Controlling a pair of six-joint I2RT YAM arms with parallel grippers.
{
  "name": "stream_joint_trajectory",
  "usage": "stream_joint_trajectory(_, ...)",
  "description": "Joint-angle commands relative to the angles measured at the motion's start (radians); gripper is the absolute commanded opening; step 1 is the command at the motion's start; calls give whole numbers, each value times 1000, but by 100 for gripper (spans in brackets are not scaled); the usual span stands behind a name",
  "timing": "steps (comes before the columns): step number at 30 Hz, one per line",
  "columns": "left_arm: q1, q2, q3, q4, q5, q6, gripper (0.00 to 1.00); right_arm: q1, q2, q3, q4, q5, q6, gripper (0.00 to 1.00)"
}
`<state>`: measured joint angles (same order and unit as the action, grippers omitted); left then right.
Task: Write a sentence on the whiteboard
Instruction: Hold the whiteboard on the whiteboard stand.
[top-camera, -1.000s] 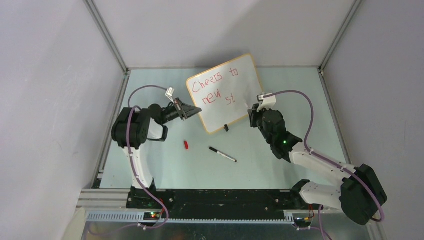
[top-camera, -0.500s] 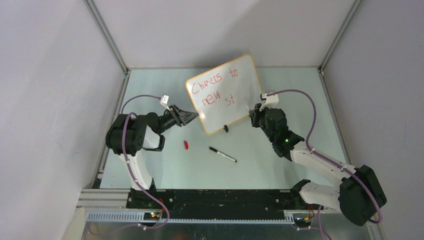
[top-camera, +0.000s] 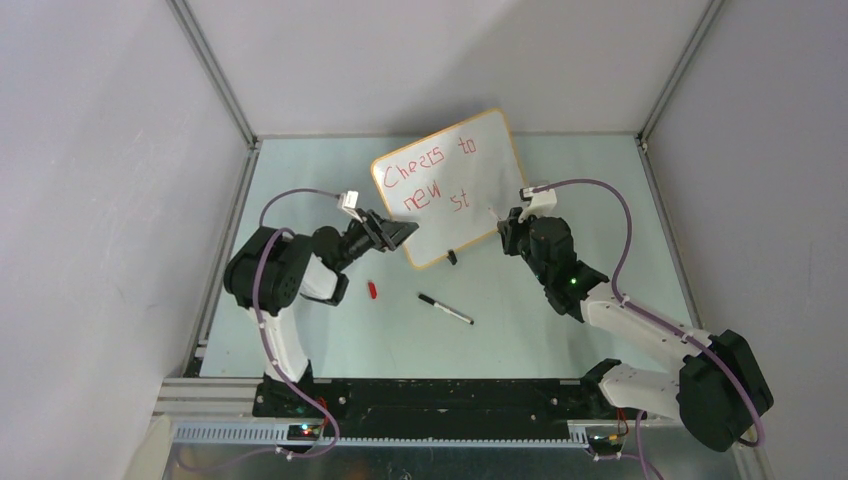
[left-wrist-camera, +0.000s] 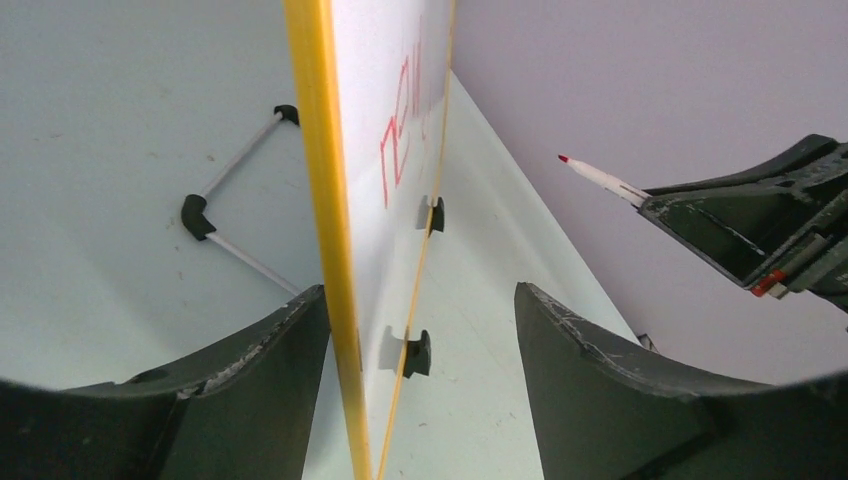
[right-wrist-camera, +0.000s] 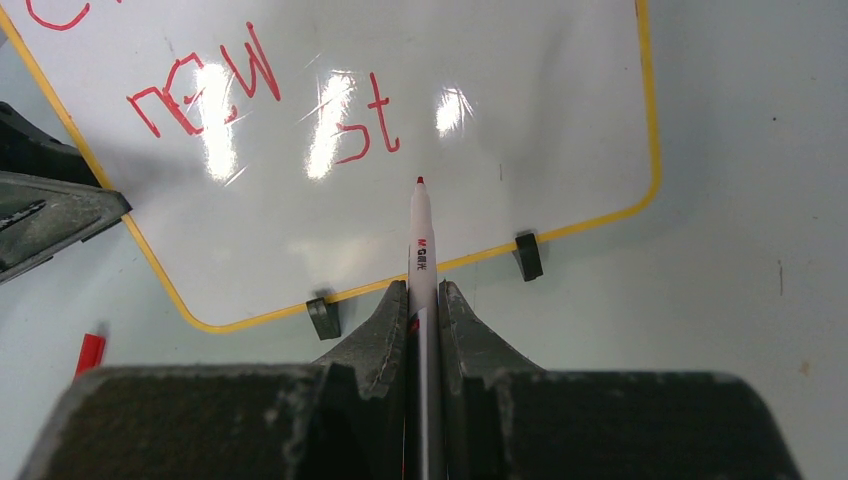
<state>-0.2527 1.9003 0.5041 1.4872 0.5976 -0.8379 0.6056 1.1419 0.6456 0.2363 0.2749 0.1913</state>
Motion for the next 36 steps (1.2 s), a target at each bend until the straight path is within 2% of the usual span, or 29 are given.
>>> stream_joint_trajectory(1,-12,22,40,36,-83,65,71,-5,-7,40,5,8,6,0)
stream_joint_trajectory(6,-25,79,109,42,-75,81,71,-6,-5,39,4,8,6,0)
stream_joint_trajectory(8,-26,79,115,39,-75,92,66,-6,-3,40,4,8,4,0)
stream_joint_trajectory(10,-24,71,123,13,-65,107,50,-5,-5,40,4,8,4,0)
stream_joint_trajectory(11,-25,64,128,-11,-57,119,38,-6,-4,39,3,8,4,0)
stream_joint_trajectory(12,-25,60,128,-19,-53,124,32,-6,-5,39,3,8,4,0)
stream_joint_trajectory(13,-24,55,127,-24,-45,131,19,-5,-5,39,3,8,3,0)
stream_joint_trajectory(15,-23,51,128,-22,-17,136,4,-6,-5,39,3,8,5,0)
stream_joint_trajectory(16,-21,50,130,-25,-5,136,2,-5,-5,39,3,8,4,0)
stream_joint_trajectory(20,-4,53,150,-25,114,124,0,-6,-7,39,3,6,5,0)
stream_joint_trajectory(22,10,69,171,-21,220,102,0,-6,-5,39,3,4,4,0)
stream_joint_trajectory(28,45,180,302,45,451,-69,0,-6,-6,39,3,3,4,0)
stream_joint_trajectory(31,40,228,381,45,515,-152,0,-6,-5,40,3,3,4,0)
stream_joint_trajectory(36,39,220,392,45,577,-190,0,-6,0,40,6,1,3,0)
